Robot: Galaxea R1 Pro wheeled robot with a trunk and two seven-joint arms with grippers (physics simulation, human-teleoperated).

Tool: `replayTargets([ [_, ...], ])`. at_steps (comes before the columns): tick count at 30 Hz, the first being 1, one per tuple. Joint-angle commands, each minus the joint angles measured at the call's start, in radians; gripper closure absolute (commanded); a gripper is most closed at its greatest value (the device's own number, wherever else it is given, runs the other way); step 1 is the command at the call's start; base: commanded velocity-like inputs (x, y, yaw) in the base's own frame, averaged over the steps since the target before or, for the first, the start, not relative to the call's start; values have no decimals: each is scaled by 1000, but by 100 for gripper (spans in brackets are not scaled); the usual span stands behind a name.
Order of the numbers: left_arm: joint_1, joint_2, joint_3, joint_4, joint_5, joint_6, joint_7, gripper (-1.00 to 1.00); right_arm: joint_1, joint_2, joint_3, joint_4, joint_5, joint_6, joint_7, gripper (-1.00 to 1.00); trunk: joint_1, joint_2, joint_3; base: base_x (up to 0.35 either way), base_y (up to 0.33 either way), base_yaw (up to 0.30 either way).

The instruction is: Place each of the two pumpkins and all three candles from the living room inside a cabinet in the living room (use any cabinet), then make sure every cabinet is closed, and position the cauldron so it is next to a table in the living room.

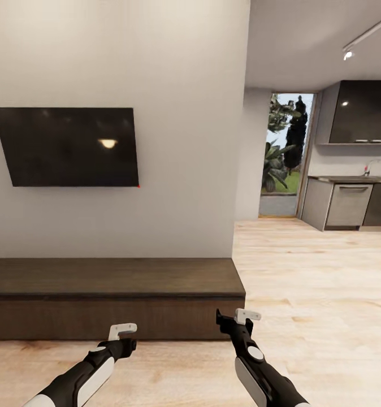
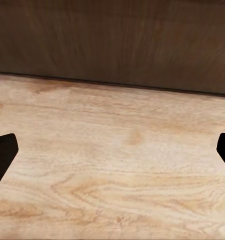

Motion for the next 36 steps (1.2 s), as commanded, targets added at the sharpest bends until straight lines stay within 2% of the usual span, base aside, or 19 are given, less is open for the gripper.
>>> replayTargets([
  [1,-1,1,-7,-1,8,2,9,-100,-1,-1,6,1,-11,-6,-7,-100,-4,7,2,0,0,0],
  [20,-1,-1,-9,3,7,2,9,-100,-1,0,4,-1,-12,10,-10,-100,-77,140,62,0,0,0],
  [36,-1,-19,-9,18,7,2,8,-100,-1,-1,7,1,-11,12,-8,-100,-138,252,112,0,0,0],
])
